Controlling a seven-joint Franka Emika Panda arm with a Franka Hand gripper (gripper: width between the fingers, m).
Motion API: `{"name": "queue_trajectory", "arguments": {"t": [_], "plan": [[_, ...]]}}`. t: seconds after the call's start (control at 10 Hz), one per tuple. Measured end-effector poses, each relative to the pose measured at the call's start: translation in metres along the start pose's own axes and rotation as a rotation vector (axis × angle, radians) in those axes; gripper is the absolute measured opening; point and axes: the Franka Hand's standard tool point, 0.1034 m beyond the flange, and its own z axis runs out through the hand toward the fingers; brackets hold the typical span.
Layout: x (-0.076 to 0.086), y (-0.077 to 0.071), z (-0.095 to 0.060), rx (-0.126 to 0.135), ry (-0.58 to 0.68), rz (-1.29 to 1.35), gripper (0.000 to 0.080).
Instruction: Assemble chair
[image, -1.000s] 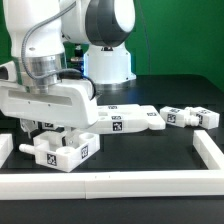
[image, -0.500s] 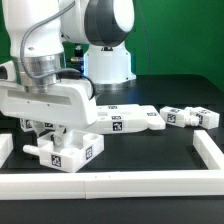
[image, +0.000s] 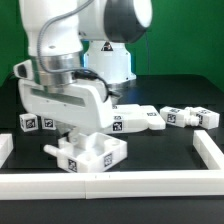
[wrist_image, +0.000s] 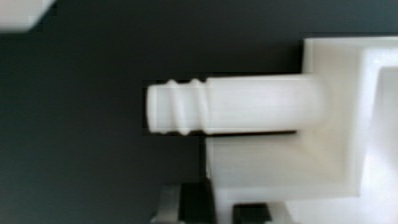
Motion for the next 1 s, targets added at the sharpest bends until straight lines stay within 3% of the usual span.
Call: {"name": "queue_trajectory", "arguments": {"t": [0.1,0.2,0.4,0.7,1.0], "plan": [[-0.013,-0.024,0.001,0.022,-0.009,0.122,0.0029],[-0.020,-0.038,0.001,0.025,-0.026,0.147,0.0029],[-0.017,-0.031,0.002,0.022,-0.026,0.160,0.0029],[-0.020,-0.035,0.003,0.023,-0.029,0.185,0.0029],[-0.050,-0.079,0.006,0.025,-0.042,0.431,0.0029]]}}
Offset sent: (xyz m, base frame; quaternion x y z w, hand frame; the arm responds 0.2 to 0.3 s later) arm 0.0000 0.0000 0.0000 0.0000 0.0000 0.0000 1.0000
